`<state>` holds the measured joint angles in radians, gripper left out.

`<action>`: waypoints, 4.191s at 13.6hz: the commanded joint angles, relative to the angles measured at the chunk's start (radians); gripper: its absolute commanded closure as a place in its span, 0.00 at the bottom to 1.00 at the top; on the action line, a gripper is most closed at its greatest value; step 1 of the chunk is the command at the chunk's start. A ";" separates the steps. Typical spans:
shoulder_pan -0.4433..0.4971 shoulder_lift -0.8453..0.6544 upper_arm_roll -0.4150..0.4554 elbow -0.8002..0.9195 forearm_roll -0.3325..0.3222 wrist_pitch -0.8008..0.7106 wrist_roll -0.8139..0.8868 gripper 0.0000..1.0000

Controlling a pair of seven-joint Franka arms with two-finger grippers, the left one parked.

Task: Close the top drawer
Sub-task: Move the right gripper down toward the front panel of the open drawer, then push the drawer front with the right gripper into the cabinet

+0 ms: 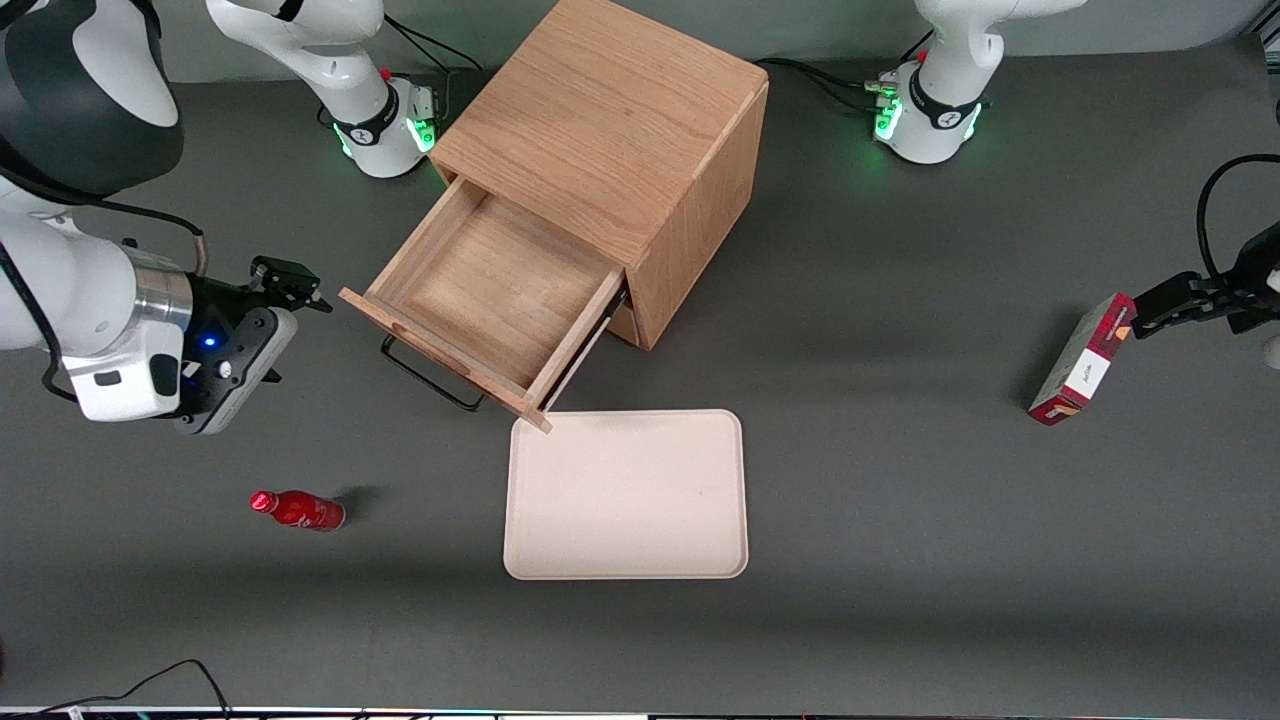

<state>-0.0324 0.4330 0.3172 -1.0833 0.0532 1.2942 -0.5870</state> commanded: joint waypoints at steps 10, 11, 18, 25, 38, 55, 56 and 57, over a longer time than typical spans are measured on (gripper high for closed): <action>0.008 0.113 0.010 -0.191 0.034 0.223 0.013 0.00; 0.006 0.109 0.010 -0.217 0.062 0.243 0.028 0.00; -0.001 0.096 0.010 -0.325 0.071 0.333 0.055 0.00; -0.004 0.076 0.011 -0.388 0.074 0.382 0.065 0.00; -0.006 -0.141 0.055 -0.739 0.206 0.525 0.156 0.00; -0.007 -0.425 0.164 -1.106 0.450 0.636 0.188 0.00; -0.006 -0.434 0.171 -1.109 0.450 0.636 0.212 0.00; -0.007 -0.439 0.196 -1.109 0.450 0.636 0.234 0.00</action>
<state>-0.0337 0.0660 0.4855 -2.1448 0.4719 1.9542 -0.3850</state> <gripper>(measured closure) 0.000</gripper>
